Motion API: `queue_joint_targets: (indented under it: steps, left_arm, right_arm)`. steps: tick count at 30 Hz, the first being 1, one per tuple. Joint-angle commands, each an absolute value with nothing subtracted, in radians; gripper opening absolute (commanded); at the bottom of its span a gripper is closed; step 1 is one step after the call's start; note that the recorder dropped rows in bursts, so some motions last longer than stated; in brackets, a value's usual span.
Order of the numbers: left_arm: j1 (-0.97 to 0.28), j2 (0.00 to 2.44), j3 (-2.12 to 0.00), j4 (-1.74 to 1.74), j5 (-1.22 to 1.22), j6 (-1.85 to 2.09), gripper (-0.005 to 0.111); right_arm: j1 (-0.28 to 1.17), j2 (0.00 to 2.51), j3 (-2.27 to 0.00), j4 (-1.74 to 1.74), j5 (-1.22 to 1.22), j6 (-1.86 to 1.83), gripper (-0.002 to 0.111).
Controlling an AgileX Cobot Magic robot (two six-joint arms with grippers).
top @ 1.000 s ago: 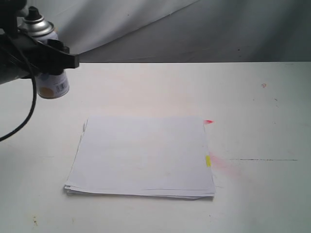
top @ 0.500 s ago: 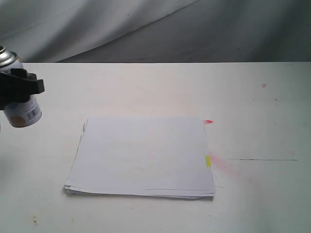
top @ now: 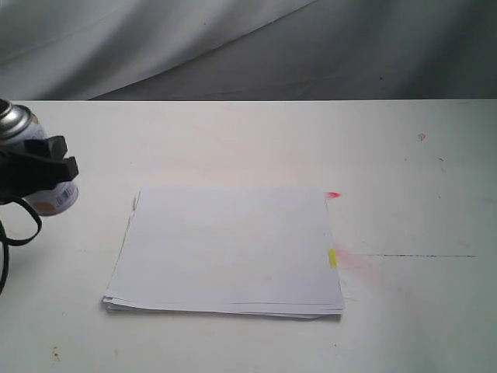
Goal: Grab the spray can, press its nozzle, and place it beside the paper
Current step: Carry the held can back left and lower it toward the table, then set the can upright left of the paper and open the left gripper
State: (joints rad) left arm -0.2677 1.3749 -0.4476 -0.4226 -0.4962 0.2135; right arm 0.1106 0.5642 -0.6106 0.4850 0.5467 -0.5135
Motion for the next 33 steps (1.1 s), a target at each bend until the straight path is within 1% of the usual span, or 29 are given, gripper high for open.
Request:
queue_joint_targets:
  steps: [1, 7, 12, 16, 24, 33]
  left_arm:
    - [-0.268, 1.464, -0.447, -0.303, -0.6, 0.151, 0.0]
    - [-0.268, 1.607, -0.447, -0.158, -0.754, 0.072, 0.0]
    - [-0.268, 1.731, -0.447, -0.143, -0.872, 0.021, 0.0]
    - [-0.268, 1.786, -0.447, -0.143, -0.938, 0.0, 0.0]
    - [-0.268, 1.838, -0.447, -0.088, -0.95, 0.0, 0.0]
    - [-0.268, 1.853, -0.447, -0.123, -0.953, 0.0, 0.0]
  right_arm:
    - [0.102, 0.558, -0.608, 0.488, 0.534, -0.515, 0.0]
    - [0.102, 0.558, -0.608, 0.488, 0.534, -0.515, 0.0]
    - [0.102, 0.558, -0.608, 0.488, 0.534, -0.517, 0.0]
    - [0.102, 0.558, -0.608, 0.488, 0.534, -0.522, 0.0]
    - [0.102, 0.558, -0.608, 0.488, 0.527, -0.534, 0.0]
    - [0.102, 0.558, -0.608, 0.488, 0.52, -0.538, 0.0]
